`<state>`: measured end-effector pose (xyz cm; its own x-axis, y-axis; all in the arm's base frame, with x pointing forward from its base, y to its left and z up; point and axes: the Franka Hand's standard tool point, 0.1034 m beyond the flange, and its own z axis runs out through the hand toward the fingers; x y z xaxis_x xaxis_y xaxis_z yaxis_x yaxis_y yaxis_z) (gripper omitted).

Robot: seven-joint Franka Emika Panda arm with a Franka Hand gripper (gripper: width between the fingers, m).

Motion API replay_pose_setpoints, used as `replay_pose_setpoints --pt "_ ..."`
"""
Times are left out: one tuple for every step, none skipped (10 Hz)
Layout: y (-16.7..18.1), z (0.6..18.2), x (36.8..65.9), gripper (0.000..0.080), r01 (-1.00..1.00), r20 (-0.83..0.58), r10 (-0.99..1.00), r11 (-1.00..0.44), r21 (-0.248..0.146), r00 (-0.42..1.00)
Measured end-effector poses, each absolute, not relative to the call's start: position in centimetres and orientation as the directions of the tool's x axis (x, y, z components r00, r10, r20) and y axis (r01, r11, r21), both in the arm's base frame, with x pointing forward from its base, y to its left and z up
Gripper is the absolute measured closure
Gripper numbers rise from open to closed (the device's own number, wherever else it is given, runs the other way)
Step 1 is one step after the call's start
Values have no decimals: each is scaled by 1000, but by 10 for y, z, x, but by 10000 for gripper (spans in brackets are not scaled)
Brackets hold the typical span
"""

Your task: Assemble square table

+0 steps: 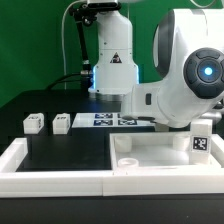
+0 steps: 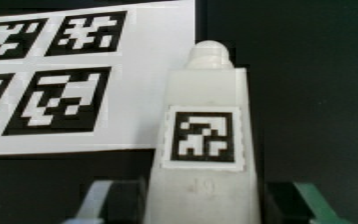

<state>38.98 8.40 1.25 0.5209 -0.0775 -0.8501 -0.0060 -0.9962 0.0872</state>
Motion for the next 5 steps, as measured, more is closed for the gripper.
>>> replay_pose_setpoints --pt "82 14 390 503 -6 -852 -71 -997 80 519" --pt "77 22 394 503 -13 -850 -65 -998 68 522" --pt "73 36 397 502 -25 -853 -64 -998 59 517" --pt "67 57 400 502 -39 -860 -53 -998 38 508" --pt "60 73 403 502 -58 -867 -57 -998 32 495"
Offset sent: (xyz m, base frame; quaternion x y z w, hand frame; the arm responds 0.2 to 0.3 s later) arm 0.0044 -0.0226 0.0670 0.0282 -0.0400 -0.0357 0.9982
